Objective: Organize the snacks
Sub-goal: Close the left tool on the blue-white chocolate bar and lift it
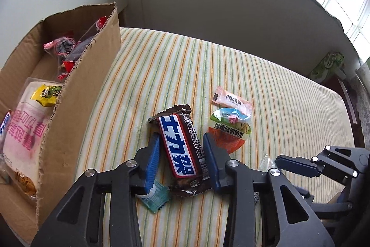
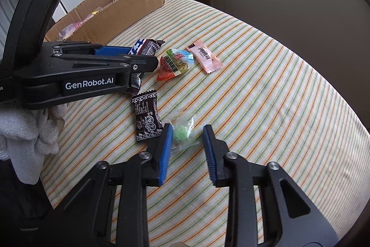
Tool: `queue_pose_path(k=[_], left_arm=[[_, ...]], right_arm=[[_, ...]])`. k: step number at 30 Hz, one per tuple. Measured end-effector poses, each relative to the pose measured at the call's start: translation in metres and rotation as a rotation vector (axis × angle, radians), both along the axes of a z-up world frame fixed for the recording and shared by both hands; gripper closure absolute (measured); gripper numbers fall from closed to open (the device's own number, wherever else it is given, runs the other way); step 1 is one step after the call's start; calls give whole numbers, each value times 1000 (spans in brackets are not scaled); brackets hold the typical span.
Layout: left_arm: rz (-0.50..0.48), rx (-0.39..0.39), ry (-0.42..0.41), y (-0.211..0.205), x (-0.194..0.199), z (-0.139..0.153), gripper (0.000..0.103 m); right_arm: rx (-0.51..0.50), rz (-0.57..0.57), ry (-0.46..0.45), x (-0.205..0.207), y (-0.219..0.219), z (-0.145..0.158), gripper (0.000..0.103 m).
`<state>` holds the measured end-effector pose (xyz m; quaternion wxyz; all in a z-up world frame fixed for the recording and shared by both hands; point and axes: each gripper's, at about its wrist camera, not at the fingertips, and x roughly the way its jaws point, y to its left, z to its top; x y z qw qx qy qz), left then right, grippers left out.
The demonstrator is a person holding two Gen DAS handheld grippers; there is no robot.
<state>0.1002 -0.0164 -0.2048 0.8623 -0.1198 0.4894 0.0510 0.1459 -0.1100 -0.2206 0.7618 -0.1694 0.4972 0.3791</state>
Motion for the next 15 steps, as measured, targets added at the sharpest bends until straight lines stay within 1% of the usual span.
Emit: queue_pose_path(k=[3,6,8,9,11,15], left_arm=[[-14,3,-3,-4,0,-1,70],[-4,-12,-5,-1,-4,-1,71],[-1,-20,-4,8,-9,0,76],[-1,-26,-4,16,-11,2,76],[-10,-32,-8,20,-16,4,76],[-30,-24,-5,18,-17,1,76]], right_arm=[[15,1,19,2,-2,0,80],[25,-6,29,2,-7,1,80],[43,-9,16,1,-9,2,80],[45,-14,16,1,-10,2,80],[52,-25,19,1,-13,3,80],[45,-39,15,2,-16,3,80]])
